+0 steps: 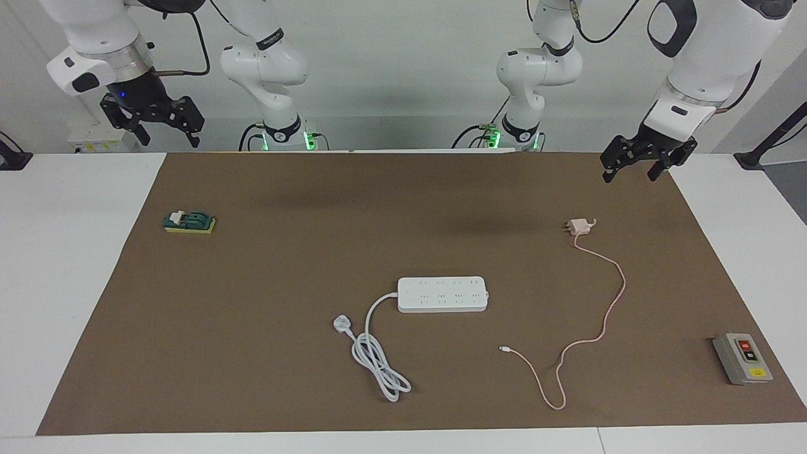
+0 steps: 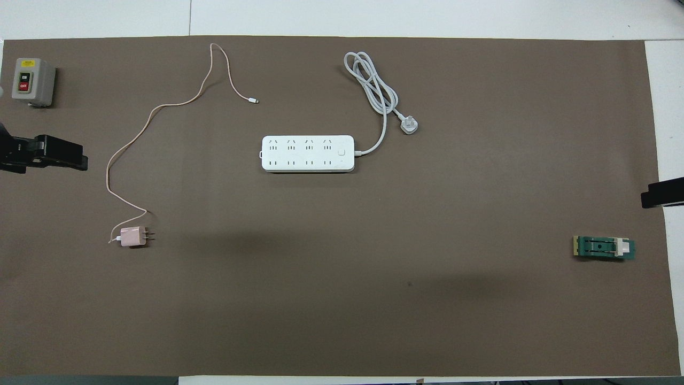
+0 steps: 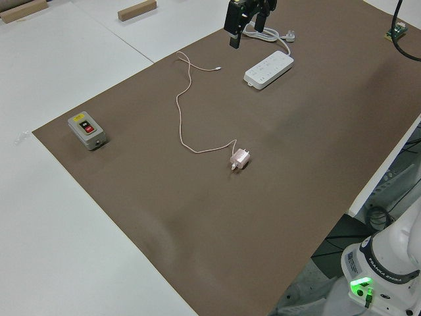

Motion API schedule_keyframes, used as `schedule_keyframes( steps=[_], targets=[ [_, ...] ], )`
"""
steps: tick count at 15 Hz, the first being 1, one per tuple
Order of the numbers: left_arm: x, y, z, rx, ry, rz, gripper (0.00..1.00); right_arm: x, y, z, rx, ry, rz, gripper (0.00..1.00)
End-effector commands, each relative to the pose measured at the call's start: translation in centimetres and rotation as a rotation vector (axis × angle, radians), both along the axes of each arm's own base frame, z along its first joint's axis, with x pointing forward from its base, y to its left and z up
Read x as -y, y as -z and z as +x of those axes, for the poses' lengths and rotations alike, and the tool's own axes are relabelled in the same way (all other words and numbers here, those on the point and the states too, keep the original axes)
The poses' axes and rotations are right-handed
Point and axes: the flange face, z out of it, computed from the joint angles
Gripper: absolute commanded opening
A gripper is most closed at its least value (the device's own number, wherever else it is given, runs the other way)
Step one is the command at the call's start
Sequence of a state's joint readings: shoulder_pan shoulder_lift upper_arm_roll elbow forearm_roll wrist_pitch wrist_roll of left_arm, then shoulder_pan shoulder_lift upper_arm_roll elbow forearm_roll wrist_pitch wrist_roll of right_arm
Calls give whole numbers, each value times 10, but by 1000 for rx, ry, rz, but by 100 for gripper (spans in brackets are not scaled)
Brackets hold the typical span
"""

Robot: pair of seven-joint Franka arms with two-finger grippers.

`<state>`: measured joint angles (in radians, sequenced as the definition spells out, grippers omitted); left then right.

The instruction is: Unplug charger and place it aside

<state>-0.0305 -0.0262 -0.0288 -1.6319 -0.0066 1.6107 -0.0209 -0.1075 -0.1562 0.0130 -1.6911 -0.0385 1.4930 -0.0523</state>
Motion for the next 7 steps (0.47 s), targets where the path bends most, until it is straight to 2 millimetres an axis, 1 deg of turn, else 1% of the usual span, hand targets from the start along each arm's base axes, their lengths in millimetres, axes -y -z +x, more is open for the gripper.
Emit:
schedule_keyframes(
  steps=[1, 7],
  targets=[
    [0, -1, -7, 4, 6, -9, 100, -1, 0, -6, 7, 17, -5, 100],
    [0, -3, -9, 5, 4, -9, 100, -2, 0, -5, 7, 14, -5, 100]
  ],
)
